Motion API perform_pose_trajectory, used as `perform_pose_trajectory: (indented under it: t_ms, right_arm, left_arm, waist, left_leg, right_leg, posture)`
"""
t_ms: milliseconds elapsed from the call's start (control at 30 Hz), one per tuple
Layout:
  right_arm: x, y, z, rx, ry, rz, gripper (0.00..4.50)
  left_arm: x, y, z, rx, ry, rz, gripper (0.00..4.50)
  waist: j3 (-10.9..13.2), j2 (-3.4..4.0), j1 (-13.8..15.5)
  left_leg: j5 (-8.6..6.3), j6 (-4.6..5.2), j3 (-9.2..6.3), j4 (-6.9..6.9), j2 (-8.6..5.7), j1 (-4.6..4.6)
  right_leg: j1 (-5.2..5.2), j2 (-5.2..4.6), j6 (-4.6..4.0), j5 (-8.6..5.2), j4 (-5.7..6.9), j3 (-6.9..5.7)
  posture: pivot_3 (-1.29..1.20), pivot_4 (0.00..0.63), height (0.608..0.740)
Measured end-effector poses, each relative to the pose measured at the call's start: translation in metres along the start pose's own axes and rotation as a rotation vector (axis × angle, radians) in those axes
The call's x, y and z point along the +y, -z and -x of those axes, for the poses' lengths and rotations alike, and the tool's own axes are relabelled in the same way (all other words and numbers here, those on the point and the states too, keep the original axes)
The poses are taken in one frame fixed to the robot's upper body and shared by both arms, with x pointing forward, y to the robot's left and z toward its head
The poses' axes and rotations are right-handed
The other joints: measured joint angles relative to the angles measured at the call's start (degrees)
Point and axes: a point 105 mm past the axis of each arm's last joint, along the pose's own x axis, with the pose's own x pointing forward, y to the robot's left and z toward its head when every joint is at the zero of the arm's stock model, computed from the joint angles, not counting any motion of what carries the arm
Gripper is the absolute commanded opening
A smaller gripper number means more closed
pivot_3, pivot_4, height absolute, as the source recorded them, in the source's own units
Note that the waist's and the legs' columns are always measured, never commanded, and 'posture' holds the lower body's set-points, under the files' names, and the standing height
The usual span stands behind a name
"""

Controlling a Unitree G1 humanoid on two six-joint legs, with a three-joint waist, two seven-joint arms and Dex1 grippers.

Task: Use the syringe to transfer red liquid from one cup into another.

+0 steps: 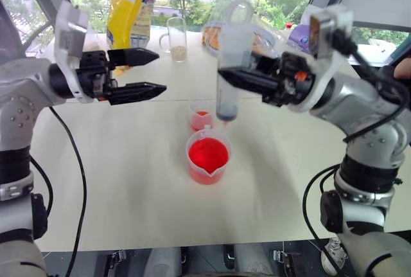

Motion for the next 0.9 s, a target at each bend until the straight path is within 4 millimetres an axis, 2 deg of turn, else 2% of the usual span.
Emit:
perform_pose_trajectory:
  t_ms: [133, 233, 400, 667, 900]
  right_arm:
    - [0.004, 0.033, -0.007, 0.038, -0.022, 0.005, 1.43]
    - [-0.001, 0.055, -0.009, 0.053, 0.003, 0.016, 1.43]
    - [-0.007, 0.083, -0.009, 0.054, 0.056, 0.042, 1.43]
    - [-0.004, 0.094, -0.005, 0.073, 0.056, 0.077, 1.43]
    - [-0.003, 0.099, -0.002, 0.093, 0.064, 0.072, 1.43]
  left_arm:
    - [0.0, 0.0, -0.006, -0.003, 0.021, 0.007, 4.5]
    - [-0.001, -0.003, -0.01, -0.009, 0.035, 0.007, 4.5]
    - [-0.004, -0.005, -0.015, -0.02, 0.06, 0.015, 4.5]
    - [-0.018, -0.007, -0.028, -0.038, 0.138, 0.029, 4.5]
    - [-0.027, 0.004, -0.041, -0.014, 0.176, 0.06, 4.5]
  waist:
    - [0.0, 0.0, 0.05]
    - [0.0, 0.0, 0.01]
    - [0.0, 0.0, 0.01]
    - [0.0, 0.0, 0.04]
    - [0.0, 0.0, 0.02]
  left_leg:
    - [0.0, 0.0, -0.01, 0.01, -0.01, 0.0]
    - [0.0, 0.0, 0.0, 0.02, -0.03, 0.0]
    - [0.01, -0.01, -0.02, 0.02, -0.02, 0.0]
    - [0.02, -0.03, -0.06, 0.03, -0.02, 0.01]
    - [0.03, -0.05, -0.08, 0.03, -0.02, 0.01]
  right_leg:
    - [0.0, 0.0, 0.0, 0.0, 0.01, 0.0]
    - [0.0, 0.0, 0.0, 0.0, 0.01, 0.01]
    - [0.0, 0.01, 0.0, 0.0, 0.02, 0.01]
    - [0.01, 0.01, 0.0, 0.0, 0.03, 0.01]
    - [0.01, 0.02, 0.0, -0.01, 0.03, 0.01]
  posture:
    - [0.0, 0.15, 0.74]
    - [0.0, 0.15, 0.74]
    - [0.0, 0.15, 0.74]
    - [0.0, 0.15, 0.74]
    - [0.0, 0.15, 0.74]
